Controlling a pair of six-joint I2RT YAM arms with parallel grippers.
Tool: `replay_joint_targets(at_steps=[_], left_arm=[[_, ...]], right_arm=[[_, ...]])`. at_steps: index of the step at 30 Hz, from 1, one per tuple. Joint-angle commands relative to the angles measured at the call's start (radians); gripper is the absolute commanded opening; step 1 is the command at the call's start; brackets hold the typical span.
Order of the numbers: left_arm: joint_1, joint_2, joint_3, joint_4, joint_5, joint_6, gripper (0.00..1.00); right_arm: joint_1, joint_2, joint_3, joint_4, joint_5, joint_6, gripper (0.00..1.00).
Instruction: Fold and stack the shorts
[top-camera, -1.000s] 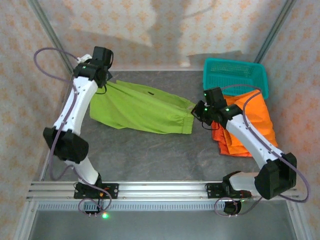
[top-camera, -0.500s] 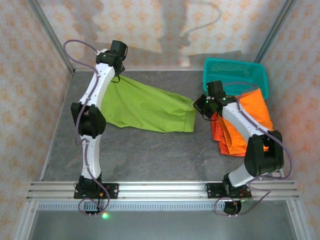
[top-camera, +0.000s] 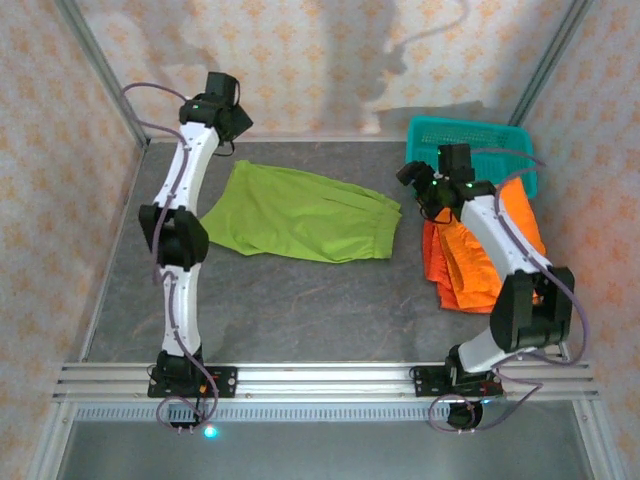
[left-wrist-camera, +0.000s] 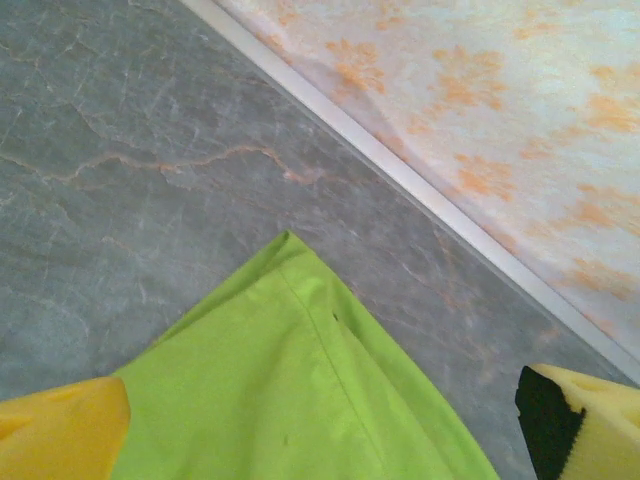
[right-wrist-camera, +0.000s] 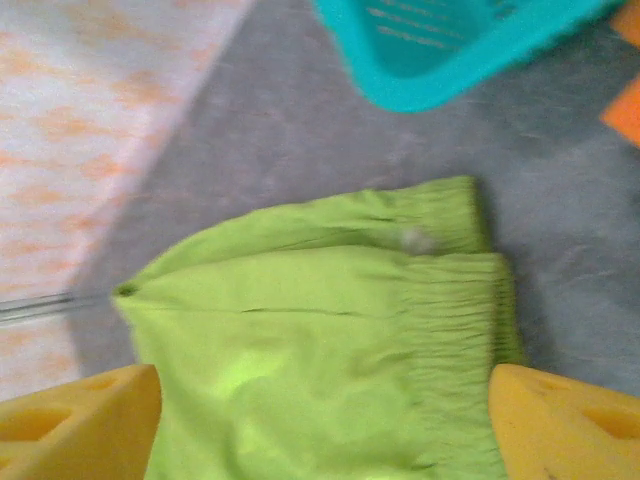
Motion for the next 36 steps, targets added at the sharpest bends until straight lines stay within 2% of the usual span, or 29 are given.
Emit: replay_joint_targets(at_steps=[1,7,11,26,36], left_arm=[[-0.022,-0.220,-0.236,0.139,0.114,-0.009,1.00],[-0.052,-0.384,-0.719,0.365,0.217,-0.094,1.00],[-0.059,-0.388,-0.911,0.481,0.251,-0.138,1.00],[-0.044,-0.396,-1.250,0.612,0.124,-0.105,1.00],[0.008,-0.444,-1.433,0.669,0.115,-0.110,1.00]], right_arm=[[0.077,-0.002,-0.005,0.044,-0.060,-0.010,0.88],[0.254,0.116,0.020,0.041,-0.112,-0.013,0.89],[0.288,0.164,-0.034,0.071,-0.120,0.010,0.89],[0.238,0.261,-0.129,0.019,-0.047,-0.100,0.89],[0.200,0.263,-0.169,-0.009,-0.050,-0.144,0.89]])
